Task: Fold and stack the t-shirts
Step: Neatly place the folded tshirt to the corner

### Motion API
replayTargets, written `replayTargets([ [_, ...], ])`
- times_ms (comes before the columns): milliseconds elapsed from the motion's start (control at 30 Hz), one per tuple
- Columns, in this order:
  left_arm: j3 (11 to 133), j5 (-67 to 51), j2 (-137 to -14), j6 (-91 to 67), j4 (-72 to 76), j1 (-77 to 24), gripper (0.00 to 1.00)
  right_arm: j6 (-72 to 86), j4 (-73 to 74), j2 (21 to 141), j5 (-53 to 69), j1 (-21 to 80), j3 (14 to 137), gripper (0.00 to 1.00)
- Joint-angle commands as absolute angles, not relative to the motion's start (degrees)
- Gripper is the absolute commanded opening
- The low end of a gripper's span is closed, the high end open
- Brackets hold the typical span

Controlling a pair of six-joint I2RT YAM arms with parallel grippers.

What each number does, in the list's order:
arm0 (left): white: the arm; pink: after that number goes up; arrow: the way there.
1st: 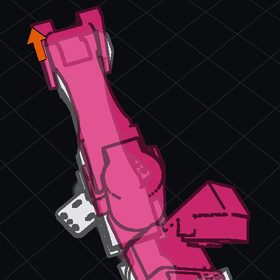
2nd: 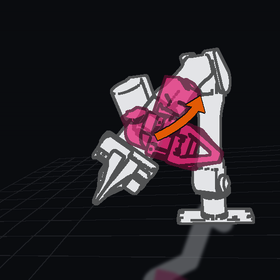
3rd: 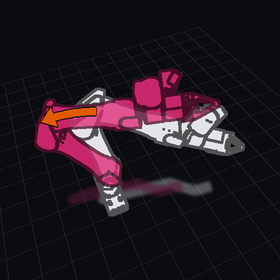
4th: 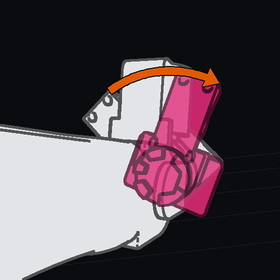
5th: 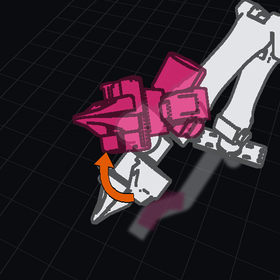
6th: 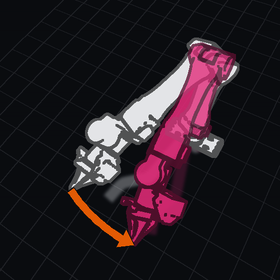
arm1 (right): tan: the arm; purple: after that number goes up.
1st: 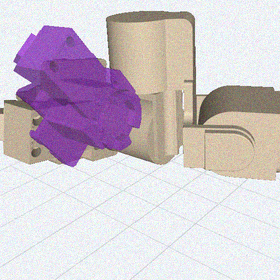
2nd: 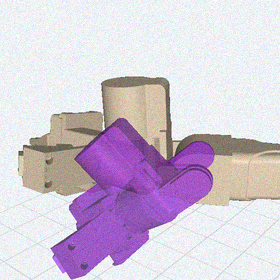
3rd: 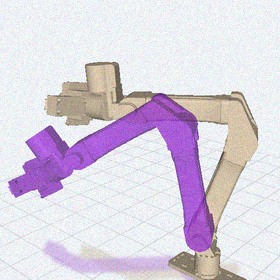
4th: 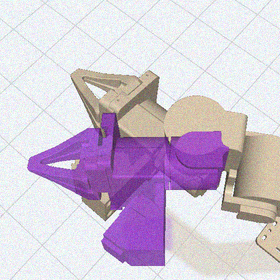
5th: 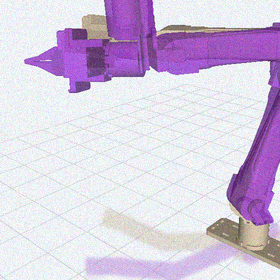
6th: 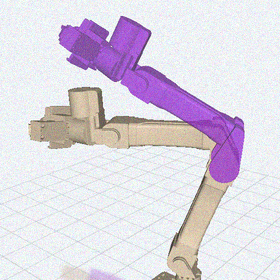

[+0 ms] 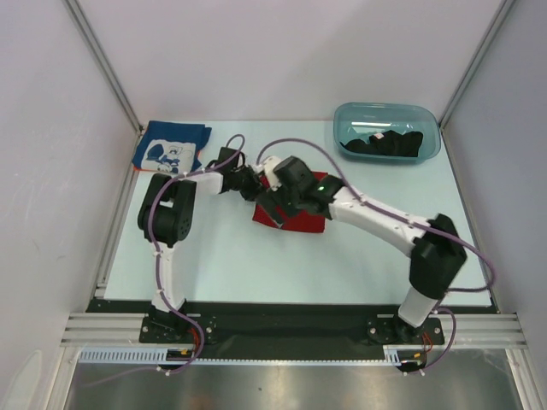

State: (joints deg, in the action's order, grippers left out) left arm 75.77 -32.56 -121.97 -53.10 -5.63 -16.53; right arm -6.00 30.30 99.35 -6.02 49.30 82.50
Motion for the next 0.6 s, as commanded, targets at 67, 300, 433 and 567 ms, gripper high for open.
replayTargets([
  [67,84.4,-25.0,-118.3,-33.6,-17.0,-16.8,0.0,5.8,46.6,83.0,-2.6,45.5,80.3,1.0],
  [300,94.1,-13.7,-116.5,-21.6,-28.9,-17.0,0.0,12.6,48.1,66.2,1.8,45.7,67.2,1.0],
  [433,103.8,-5.2,-118.5,-16.2,-35.0,-16.9,0.0,13.3,46.9,62.8,1.5,45.5,62.6,1.0],
  [567,111.4,4.3,-119.3,-12.4,-40.6,-16.9,0.0,12.8,46.3,61.7,1.8,44.8,59.9,1.0],
])
